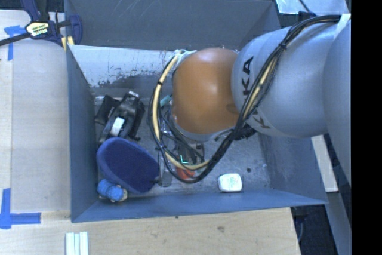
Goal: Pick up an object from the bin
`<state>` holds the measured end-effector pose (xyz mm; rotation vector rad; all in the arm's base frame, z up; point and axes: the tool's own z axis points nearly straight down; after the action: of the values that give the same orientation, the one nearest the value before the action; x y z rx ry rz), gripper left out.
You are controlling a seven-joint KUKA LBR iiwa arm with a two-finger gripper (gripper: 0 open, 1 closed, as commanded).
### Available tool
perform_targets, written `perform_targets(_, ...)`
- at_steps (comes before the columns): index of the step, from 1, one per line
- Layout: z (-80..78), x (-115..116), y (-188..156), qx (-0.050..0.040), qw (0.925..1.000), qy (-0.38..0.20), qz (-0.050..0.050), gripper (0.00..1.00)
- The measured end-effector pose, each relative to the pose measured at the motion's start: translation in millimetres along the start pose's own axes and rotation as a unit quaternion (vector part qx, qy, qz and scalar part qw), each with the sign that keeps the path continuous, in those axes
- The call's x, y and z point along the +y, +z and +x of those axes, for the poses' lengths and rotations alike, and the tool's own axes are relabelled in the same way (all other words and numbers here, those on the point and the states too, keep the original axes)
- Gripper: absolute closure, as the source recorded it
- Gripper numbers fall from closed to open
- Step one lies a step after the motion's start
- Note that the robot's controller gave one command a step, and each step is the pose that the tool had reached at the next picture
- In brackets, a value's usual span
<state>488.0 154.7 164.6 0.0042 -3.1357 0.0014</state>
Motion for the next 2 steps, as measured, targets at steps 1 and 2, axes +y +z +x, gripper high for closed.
perform_targets(1,2.9,-16.1,97.5,-0.0014,0.9970,0.078,0.000,0.00)
perform_targets(2,1.4,32.9,93.4,-0.0086,0.9969,-0.078,-0.001,0.00)
